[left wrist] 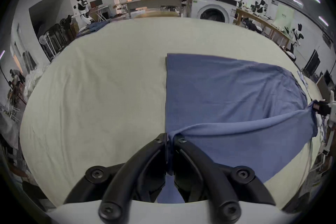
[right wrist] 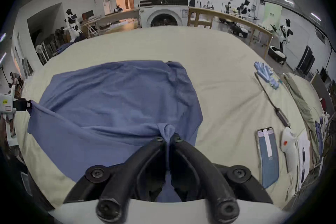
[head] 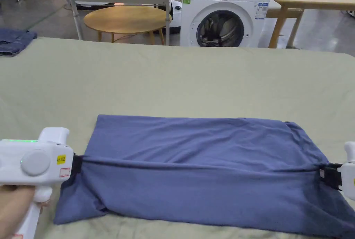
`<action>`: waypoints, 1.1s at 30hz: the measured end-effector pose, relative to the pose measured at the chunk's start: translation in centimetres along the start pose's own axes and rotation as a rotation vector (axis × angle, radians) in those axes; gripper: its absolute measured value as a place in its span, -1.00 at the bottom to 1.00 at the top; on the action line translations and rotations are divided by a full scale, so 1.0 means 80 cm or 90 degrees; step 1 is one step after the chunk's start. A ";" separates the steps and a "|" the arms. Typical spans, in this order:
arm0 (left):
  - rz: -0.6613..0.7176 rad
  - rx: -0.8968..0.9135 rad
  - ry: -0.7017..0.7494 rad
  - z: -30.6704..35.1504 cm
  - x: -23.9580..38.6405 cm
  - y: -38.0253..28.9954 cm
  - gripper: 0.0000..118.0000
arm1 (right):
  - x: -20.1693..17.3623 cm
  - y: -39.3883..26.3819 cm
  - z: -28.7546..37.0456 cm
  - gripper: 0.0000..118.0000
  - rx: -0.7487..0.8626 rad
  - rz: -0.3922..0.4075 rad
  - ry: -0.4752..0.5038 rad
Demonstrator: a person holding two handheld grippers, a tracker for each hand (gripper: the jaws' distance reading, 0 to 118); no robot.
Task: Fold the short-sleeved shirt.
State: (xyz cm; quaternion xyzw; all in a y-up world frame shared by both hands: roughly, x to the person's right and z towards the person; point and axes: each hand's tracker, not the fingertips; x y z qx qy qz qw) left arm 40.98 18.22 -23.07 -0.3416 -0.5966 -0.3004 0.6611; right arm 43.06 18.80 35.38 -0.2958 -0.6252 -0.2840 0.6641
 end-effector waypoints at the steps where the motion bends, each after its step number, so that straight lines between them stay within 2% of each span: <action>1: 0.003 -0.006 -0.003 -0.007 -0.001 -0.001 -0.98 | 0.001 -0.002 -0.007 -0.85 -0.004 -0.001 -0.002; 2: 0.007 -0.008 -0.005 -0.012 -0.003 -0.002 -0.84 | 0.002 -0.005 -0.014 -0.33 -0.008 -0.010 0.001; 3: 0.008 -0.011 -0.009 -0.015 -0.005 -0.004 -0.45 | 0.004 -0.008 -0.016 0.34 -0.017 -0.021 0.001; 4: 0.010 -0.012 -0.012 -0.015 -0.007 -0.006 0.20 | 0.006 -0.012 -0.016 0.86 -0.028 -0.036 0.002; 5: 0.014 -0.011 -0.014 -0.011 -0.010 -0.010 0.80 | 0.008 -0.019 -0.013 1.00 -0.032 -0.039 0.004; 6: 0.014 0.001 -0.020 -0.006 -0.014 -0.015 0.87 | 0.010 -0.026 -0.003 1.00 -0.019 -0.042 0.011; 8: 0.022 0.014 -0.008 0.012 -0.020 -0.021 0.86 | 0.016 -0.037 0.016 1.00 -0.006 -0.044 0.015; 9: 0.021 0.022 -0.007 0.021 -0.024 -0.025 0.83 | 0.019 -0.044 0.026 1.00 0.000 -0.050 0.014; 10: 0.024 0.024 -0.006 0.031 -0.026 -0.030 0.68 | 0.020 -0.050 0.038 1.00 0.010 -0.054 0.013; 11: 0.027 0.027 -0.009 0.042 -0.028 -0.036 0.27 | 0.023 -0.058 0.052 0.79 0.021 -0.054 0.008; 12: 0.029 0.033 -0.015 0.053 -0.029 -0.041 -0.23 | 0.025 -0.065 0.063 0.32 0.036 -0.060 -0.003; 15: 0.020 0.025 -0.022 0.071 -0.026 -0.060 -0.73 | 0.031 -0.083 0.091 -0.45 0.050 -0.076 -0.007; 16: 0.019 0.018 -0.029 0.073 -0.026 -0.065 -1.00 | 0.034 -0.088 0.098 -1.00 0.068 -0.075 -0.027; 18: 0.032 -0.010 -0.077 0.078 -0.023 -0.079 -1.00 | 0.037 -0.095 0.105 -1.00 0.035 -0.088 0.010; 22: 0.031 -0.020 -0.084 0.080 -0.015 -0.097 -1.00 | 0.031 -0.108 0.119 -1.00 0.038 -0.068 -0.005; 23: 0.021 -0.023 -0.068 0.078 -0.012 -0.100 -0.86 | 0.032 -0.111 0.120 -1.00 0.036 -0.069 -0.002; 24: 0.019 -0.027 -0.062 0.074 -0.010 -0.101 -0.33 | 0.031 -0.113 0.121 -1.00 0.034 -0.074 -0.002; 25: 0.013 -0.041 -0.061 0.067 -0.009 -0.103 0.41 | 0.032 -0.114 0.123 -1.00 0.035 -0.079 0.003; 26: 0.017 -0.043 -0.052 0.060 -0.007 -0.106 0.99 | 0.033 -0.115 0.124 -1.00 0.035 -0.082 0.005; 31: 0.015 -0.044 -0.007 0.021 -0.010 -0.103 0.99 | 0.043 -0.122 0.111 -1.00 0.025 -0.079 0.013; 32: 0.016 -0.044 -0.005 0.021 -0.008 -0.103 0.94 | 0.043 -0.124 0.109 -1.00 0.023 -0.079 0.012; 33: 0.018 -0.043 0.001 0.017 -0.007 -0.101 0.80 | 0.043 -0.125 0.107 -1.00 0.020 -0.078 0.013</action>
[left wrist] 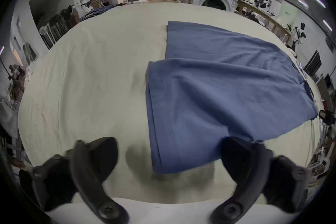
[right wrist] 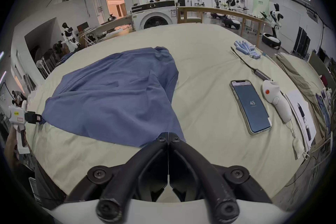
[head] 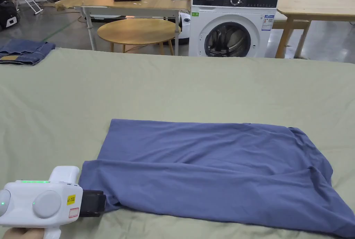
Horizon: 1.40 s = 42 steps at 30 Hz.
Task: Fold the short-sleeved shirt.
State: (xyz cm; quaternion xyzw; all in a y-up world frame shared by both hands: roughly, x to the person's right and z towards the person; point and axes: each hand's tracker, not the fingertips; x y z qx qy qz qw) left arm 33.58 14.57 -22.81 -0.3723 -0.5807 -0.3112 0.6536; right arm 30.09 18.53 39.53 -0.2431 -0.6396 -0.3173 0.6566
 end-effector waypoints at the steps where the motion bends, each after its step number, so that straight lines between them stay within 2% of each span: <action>1: -0.003 0.001 -0.002 -0.002 0.001 0.001 0.43 | -0.004 -0.002 0.000 -1.00 -0.004 0.000 0.002; 2: -0.009 0.003 -0.003 -0.002 0.002 0.001 -0.36 | -0.005 -0.003 -0.001 -1.00 -0.006 0.001 0.002; 3: -0.016 0.000 -0.005 0.002 0.005 0.000 -0.64 | -0.005 -0.003 -0.003 -1.00 -0.008 0.003 0.002; 5: -0.017 -0.006 -0.032 0.002 0.007 0.003 -0.96 | -0.008 -0.003 -0.006 -1.00 -0.012 0.007 0.004; 7: -0.018 -0.005 -0.035 0.005 0.011 0.008 -0.98 | -0.009 -0.001 -0.008 -1.00 -0.013 0.011 0.011; 8: -0.025 -0.004 -0.032 0.005 0.010 0.008 -0.98 | -0.010 0.000 -0.009 -0.61 -0.013 0.013 0.015; 9: -0.025 -0.006 -0.035 0.004 0.008 0.009 -0.98 | -0.014 0.004 -0.010 0.02 -0.012 0.017 0.023; 13: -0.015 -0.008 -0.044 0.003 0.003 0.009 -0.98 | -0.024 0.009 -0.027 1.00 -0.034 0.032 0.037; 17: -0.025 -0.009 -0.042 0.009 0.009 0.008 -0.98 | -0.034 0.017 -0.051 0.99 -0.047 0.059 0.027; 18: -0.025 -0.010 -0.042 0.008 0.008 0.008 -0.98 | -0.035 0.018 -0.057 0.96 -0.057 0.063 0.028; 19: -0.024 -0.010 -0.043 0.012 0.013 0.008 -0.98 | -0.035 0.019 -0.061 0.84 -0.066 0.065 0.027; 23: -0.026 -0.008 -0.044 0.017 0.013 0.007 -0.98 | -0.040 0.015 -0.064 -0.97 -0.073 0.077 0.040; 27: -0.026 0.018 -0.024 0.034 0.012 0.006 -0.98 | -0.046 0.015 -0.040 -0.97 -0.048 0.091 0.026; 34: -0.035 0.031 -0.024 0.072 0.009 -0.009 -0.99 | -0.044 0.005 0.009 -0.97 -0.012 0.077 0.024; 42: -0.024 0.017 -0.030 0.118 -0.018 -0.082 -0.99 | -0.037 -0.066 0.074 -0.97 -0.035 0.076 0.043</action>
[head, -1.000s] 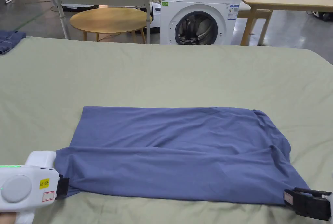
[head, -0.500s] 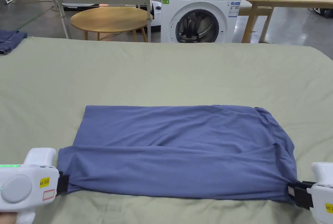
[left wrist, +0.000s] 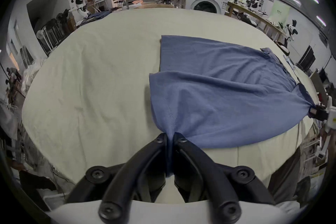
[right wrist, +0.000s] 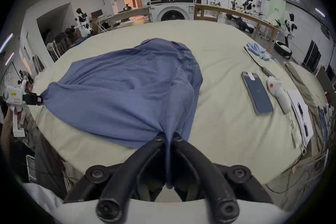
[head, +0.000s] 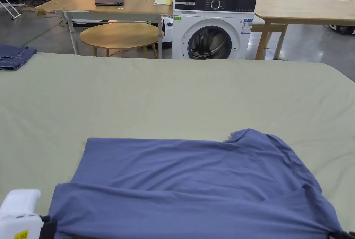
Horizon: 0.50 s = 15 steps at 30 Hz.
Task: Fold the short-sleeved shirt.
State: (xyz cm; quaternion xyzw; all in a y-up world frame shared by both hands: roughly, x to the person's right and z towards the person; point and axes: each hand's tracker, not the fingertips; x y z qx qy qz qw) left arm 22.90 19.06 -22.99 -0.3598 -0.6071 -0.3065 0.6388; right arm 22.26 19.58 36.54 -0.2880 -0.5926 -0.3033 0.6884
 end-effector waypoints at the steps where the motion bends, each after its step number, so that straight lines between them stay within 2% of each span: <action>1: 0.005 -0.001 0.001 0.003 -0.003 -0.009 -0.99 | 0.000 -0.009 0.005 -0.97 -0.005 -0.006 0.003; 8: 0.014 -0.020 -0.005 0.012 -0.011 -0.041 -0.99 | -0.006 -0.041 0.010 -0.95 -0.030 -0.001 0.012; 9: 0.022 -0.017 -0.013 0.011 -0.009 -0.040 -0.99 | -0.005 -0.040 0.008 -0.85 -0.026 -0.004 0.013; 10: 0.022 -0.012 -0.029 0.011 -0.010 -0.040 -0.99 | -0.005 -0.037 0.008 -0.45 -0.027 -0.007 0.014; 11: 0.019 -0.011 -0.034 0.014 -0.012 -0.039 -0.73 | -0.005 -0.034 0.008 0.31 -0.029 -0.010 0.006; 12: 0.019 -0.008 -0.031 0.017 -0.012 -0.037 -0.19 | -0.004 -0.032 0.009 0.86 -0.026 -0.011 0.003; 13: 0.024 0.002 -0.029 0.018 -0.013 -0.033 0.50 | -0.001 -0.028 0.008 1.00 -0.023 -0.012 0.008; 14: 0.027 0.011 -0.022 0.018 -0.013 -0.026 0.92 | 0.001 -0.023 0.012 1.00 -0.003 -0.016 0.014; 15: 0.029 0.026 -0.019 0.020 -0.013 -0.018 0.93 | 0.003 -0.013 0.013 1.00 0.006 -0.024 0.017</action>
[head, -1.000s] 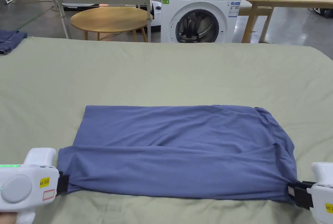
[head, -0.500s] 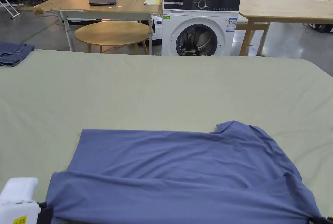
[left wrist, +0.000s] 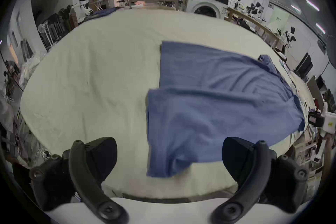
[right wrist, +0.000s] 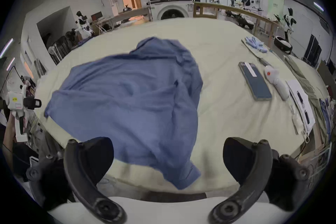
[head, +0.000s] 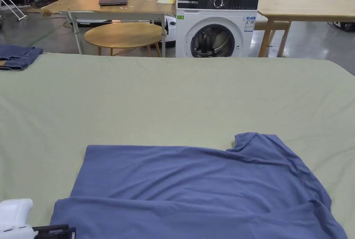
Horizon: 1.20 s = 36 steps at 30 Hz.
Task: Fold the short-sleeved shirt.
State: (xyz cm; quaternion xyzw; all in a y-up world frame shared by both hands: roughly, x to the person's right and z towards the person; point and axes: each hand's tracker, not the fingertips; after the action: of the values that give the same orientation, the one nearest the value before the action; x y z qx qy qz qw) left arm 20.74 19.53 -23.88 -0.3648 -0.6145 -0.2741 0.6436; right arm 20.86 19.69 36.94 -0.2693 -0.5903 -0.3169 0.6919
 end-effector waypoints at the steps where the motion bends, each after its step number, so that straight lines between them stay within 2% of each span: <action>1: 0.003 0.014 0.001 0.002 0.003 0.013 0.93 | 0.002 0.011 -0.003 1.00 0.004 -0.006 -0.009; 2: 0.002 0.015 -0.003 0.000 0.007 0.024 0.91 | 0.003 0.020 -0.006 1.00 0.013 -0.010 -0.010; 3: 0.005 0.026 -0.007 -0.003 0.010 0.036 0.80 | 0.004 0.030 -0.010 0.98 0.024 -0.013 -0.011; 4: 0.003 0.027 -0.011 -0.009 0.014 0.049 0.51 | 0.002 0.039 -0.016 0.78 0.034 -0.016 -0.018; 5: -0.002 0.034 -0.012 -0.017 0.020 0.063 -0.28 | 0.001 0.050 -0.022 0.02 0.041 -0.019 -0.019; 6: -0.007 0.038 -0.009 -0.026 0.025 0.077 -0.89 | 0.000 0.062 -0.028 -0.83 0.043 -0.021 -0.021; 7: -0.013 0.043 -0.005 -0.039 0.030 0.090 -1.00 | 0.000 0.073 -0.037 -1.00 0.047 -0.022 -0.020; 9: -0.012 0.047 -0.006 -0.063 0.037 0.116 -1.00 | -0.001 0.090 -0.059 -1.00 0.062 -0.029 -0.039; 11: -0.006 0.033 -0.022 -0.092 0.042 0.145 -1.00 | 0.004 0.109 -0.081 -1.00 0.050 -0.030 -0.026; 16: -0.018 0.021 0.019 -0.168 0.032 0.214 -1.00 | 0.000 0.141 -0.121 -1.00 0.045 -0.016 -0.037; 17: -0.024 0.017 0.030 -0.181 0.030 0.225 -0.80 | 0.000 0.146 -0.128 -1.00 0.044 -0.014 -0.037; 18: -0.030 -0.001 0.041 -0.196 0.027 0.234 -0.19 | 0.002 0.150 -0.137 -1.00 0.039 -0.010 -0.037; 19: -0.032 -0.037 0.048 -0.217 0.024 0.240 0.60 | 0.001 0.153 -0.143 -1.00 0.035 -0.007 -0.040; 20: -0.036 -0.055 0.060 -0.234 0.021 0.243 1.00 | -0.001 0.156 -0.148 -1.00 0.031 -0.004 -0.043; 22: -0.052 -0.054 0.096 -0.245 0.020 0.247 0.97 | 0.001 0.159 -0.160 -1.00 0.022 -0.001 -0.044; 26: -0.034 -0.049 0.079 -0.265 0.018 0.242 0.93 | 0.001 0.163 -0.178 -1.00 0.005 0.002 -0.053; 27: -0.041 -0.043 0.070 -0.262 0.020 0.239 0.77 | 0.002 0.165 -0.183 -1.00 -0.001 0.004 -0.056; 28: -0.049 -0.039 0.066 -0.257 0.022 0.238 0.48 | 0.003 0.167 -0.183 -1.00 -0.005 0.006 -0.059; 30: -0.048 -0.005 0.043 -0.242 0.031 0.236 -0.55 | 0.003 0.174 -0.191 -1.00 -0.010 0.010 -0.064; 31: -0.045 -0.009 0.040 -0.240 0.034 0.236 -1.00 | 0.004 0.178 -0.194 -1.00 -0.013 0.011 -0.063; 33: -0.042 -0.014 0.035 -0.242 0.039 0.237 -1.00 | 0.005 0.188 -0.200 -0.95 -0.011 0.007 -0.065; 34: -0.046 -0.020 0.034 -0.243 0.039 0.238 -1.00 | 0.003 0.194 -0.206 -0.64 -0.011 0.006 -0.067; 35: -0.044 -0.022 0.034 -0.244 0.037 0.238 -1.00 | 0.004 0.201 -0.211 0.22 -0.018 0.004 -0.067; 36: -0.037 -0.025 0.031 -0.244 0.036 0.237 -1.00 | 0.007 0.208 -0.218 0.85 -0.038 0.004 -0.064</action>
State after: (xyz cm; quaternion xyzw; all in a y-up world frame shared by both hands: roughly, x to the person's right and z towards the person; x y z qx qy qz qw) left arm 47.79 15.13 -23.10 -0.3525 -0.6033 -0.3134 0.6431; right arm 44.78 17.48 34.76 -0.3075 -0.6137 -0.3179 0.6540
